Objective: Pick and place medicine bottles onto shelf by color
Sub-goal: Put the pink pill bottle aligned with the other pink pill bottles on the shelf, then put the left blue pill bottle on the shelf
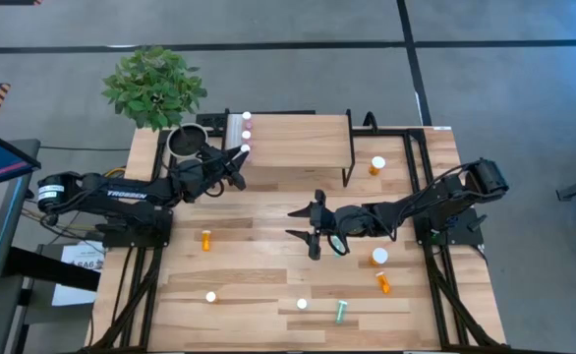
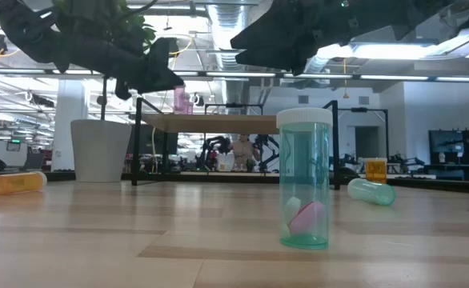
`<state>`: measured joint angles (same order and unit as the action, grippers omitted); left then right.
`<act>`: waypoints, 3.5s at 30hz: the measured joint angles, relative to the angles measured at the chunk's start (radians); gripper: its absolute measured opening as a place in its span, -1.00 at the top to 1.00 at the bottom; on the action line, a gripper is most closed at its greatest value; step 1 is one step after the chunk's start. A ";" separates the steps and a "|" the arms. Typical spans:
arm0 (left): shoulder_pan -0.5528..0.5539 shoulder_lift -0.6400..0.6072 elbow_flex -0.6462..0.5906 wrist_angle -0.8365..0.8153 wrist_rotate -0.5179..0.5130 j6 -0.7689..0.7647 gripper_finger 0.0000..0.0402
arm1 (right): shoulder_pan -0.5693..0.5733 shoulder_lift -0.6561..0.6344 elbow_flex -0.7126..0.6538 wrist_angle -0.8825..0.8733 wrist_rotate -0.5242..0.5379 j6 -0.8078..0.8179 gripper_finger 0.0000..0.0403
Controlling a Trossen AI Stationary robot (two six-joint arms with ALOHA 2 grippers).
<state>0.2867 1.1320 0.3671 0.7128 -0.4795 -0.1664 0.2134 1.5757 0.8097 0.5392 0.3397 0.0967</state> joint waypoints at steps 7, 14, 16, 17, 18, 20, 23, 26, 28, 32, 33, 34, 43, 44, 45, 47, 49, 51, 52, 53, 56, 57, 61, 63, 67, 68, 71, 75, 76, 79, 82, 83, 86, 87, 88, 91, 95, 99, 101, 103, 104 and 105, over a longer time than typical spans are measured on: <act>0.016 0.000 0.000 -0.022 0.011 0.002 0.53 | 0.000 0.000 0.000 0.000 0.000 0.000 -0.18; 0.016 0.000 0.000 -0.028 0.014 0.006 0.52 | 0.000 0.000 0.000 0.000 0.000 0.000 -0.18; 0.016 0.000 0.000 -0.031 0.013 0.006 0.50 | 0.000 0.000 0.000 0.000 0.000 0.000 -0.18; 0.016 0.000 0.000 -0.034 0.012 0.007 0.48 | 0.000 0.000 0.000 0.001 0.000 0.000 -0.18; 0.016 0.000 0.000 -0.037 0.011 0.008 0.46 | 0.000 0.000 0.000 0.001 0.000 0.000 -0.18; 0.016 0.000 0.000 -0.041 0.005 0.009 0.44 | 0.000 0.000 0.000 0.005 0.000 0.000 -0.18; 0.016 0.000 0.000 -0.044 0.002 0.009 0.41 | 0.000 0.000 0.000 0.015 0.000 0.001 -0.18; 0.016 0.000 0.000 -0.045 0.002 0.008 0.40 | 0.000 0.000 0.000 0.015 0.000 0.001 -0.18; 0.016 0.000 0.000 -0.045 0.002 0.008 0.39 | 0.000 0.000 0.000 0.015 0.000 0.001 -0.18; 0.016 0.000 0.000 -0.045 0.002 0.001 0.35 | 0.000 0.000 0.000 0.015 0.000 0.001 -0.18; 0.016 0.000 0.000 -0.045 0.002 0.000 0.34 | 0.000 0.000 0.000 0.015 0.000 0.001 -0.18; 0.016 0.000 0.000 -0.045 0.002 0.000 0.32 | 0.000 0.000 0.000 0.015 0.000 0.001 -0.18; 0.016 0.001 0.000 -0.024 0.003 -0.004 0.13 | 0.000 0.000 0.000 0.015 0.000 0.004 -0.18; 0.016 0.001 0.000 -0.021 0.000 -0.003 0.10 | 0.000 0.000 0.000 0.015 0.000 0.007 -0.18; 0.016 0.001 0.000 -0.019 -0.004 -0.003 0.08 | 0.000 0.000 0.000 0.015 0.000 0.008 -0.18; 0.016 0.001 0.000 -0.012 -0.006 -0.002 0.03 | 0.000 0.000 0.000 0.015 0.000 0.008 -0.18; 0.016 0.000 0.000 -0.006 -0.018 -0.001 -0.02 | 0.000 0.000 0.000 0.015 0.000 0.008 -0.18; 0.016 0.000 0.000 -0.006 -0.026 0.001 -0.06 | 0.000 0.000 0.000 0.015 0.000 0.008 -0.18; 0.016 0.000 0.000 -0.006 -0.027 0.003 -0.07 | 0.000 0.000 0.000 0.015 0.000 0.008 -0.18; 0.016 0.000 0.000 -0.005 -0.027 0.004 -0.09 | 0.000 0.000 0.000 0.015 0.000 0.008 -0.18; 0.016 0.000 0.000 -0.005 -0.027 0.004 -0.12 | 0.000 0.000 0.000 0.015 0.000 0.009 -0.18; 0.016 0.000 0.000 -0.005 -0.028 0.004 -0.13 | 0.000 0.000 0.000 0.014 0.000 0.009 -0.18; 0.016 -0.033 -0.001 -0.004 -0.030 0.014 -0.15 | 0.000 0.000 0.000 0.014 0.000 0.011 -0.18; 0.015 -0.063 -0.001 -0.005 -0.029 0.026 -0.15 | 0.000 0.000 0.000 0.014 0.000 0.011 -0.18; 0.015 -0.134 -0.001 -0.034 -0.028 0.031 -0.15 | 0.000 0.000 0.000 0.014 0.000 0.011 -0.18; 0.013 -0.153 -0.001 -0.046 -0.019 0.030 -0.15 | 0.000 0.000 0.000 0.014 0.000 0.011 -0.18; -0.010 -0.220 -0.001 -0.075 0.037 0.022 -0.15 | 0.008 -0.001 0.000 0.015 0.000 0.011 -0.18; -0.136 -0.307 -0.001 -0.066 0.125 0.113 -0.12 | 0.051 -0.040 0.002 0.023 -0.035 0.002 -0.18; -0.185 -0.322 -0.001 -0.067 0.115 0.141 -0.10 | 0.067 -0.055 0.002 0.013 -0.044 -0.003 -0.18; -0.337 -0.356 -0.001 -0.069 0.056 0.202 -0.03 | 0.123 -0.077 0.002 0.001 -0.056 -0.025 -0.18; -0.476 -0.354 -0.001 -0.074 0.005 0.214 0.02 | 0.171 -0.085 0.002 -0.039 -0.058 -0.018 -0.18; -0.515 -0.345 -0.001 -0.074 -0.011 0.213 0.03 | 0.183 -0.086 0.002 -0.057 -0.058 -0.007 -0.18; -0.614 -0.301 -0.001 -0.069 -0.023 0.211 0.03 | 0.219 -0.081 0.002 -0.101 -0.058 0.059 -0.18; -0.642 -0.283 -0.001 -0.065 -0.023 0.211 0.03 | 0.230 -0.081 0.002 -0.115 -0.058 0.084 -0.18; -0.664 -0.261 -0.001 -0.050 -0.023 0.211 0.03 | 0.242 -0.081 0.002 -0.123 -0.058 0.109 -0.18; -0.717 -0.189 -0.001 0.012 -0.026 0.210 0.04 | 0.283 -0.081 0.001 -0.130 -0.058 0.155 -0.18; -0.742 -0.089 -0.001 0.110 -0.022 0.224 0.04 | 0.339 -0.079 0.001 -0.133 -0.053 0.175 -0.18; -0.743 -0.026 -0.001 0.162 -0.003 0.224 0.04 | 0.365 -0.039 0.000 -0.155 -0.024 0.268 -0.18; -0.743 -0.013 -0.001 0.175 0.001 0.223 0.04 | 0.369 -0.003 0.001 -0.145 -0.022 0.311 -0.18; -0.743 -0.012 0.001 0.179 0.000 0.223 0.04 | 0.374 0.033 0.000 -0.146 -0.022 0.334 -0.18; -0.743 -0.011 0.003 0.179 -0.001 0.222 0.04 | 0.378 0.054 0.003 -0.138 -0.022 0.345 -0.18; -0.743 -0.012 0.004 0.178 -0.001 0.220 0.04 | 0.381 0.074 0.011 -0.140 -0.023 0.348 -0.18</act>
<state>-0.4561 1.1200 0.3706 0.8908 -0.4803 0.0531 0.5947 1.6498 0.8205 0.3994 0.3167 0.4445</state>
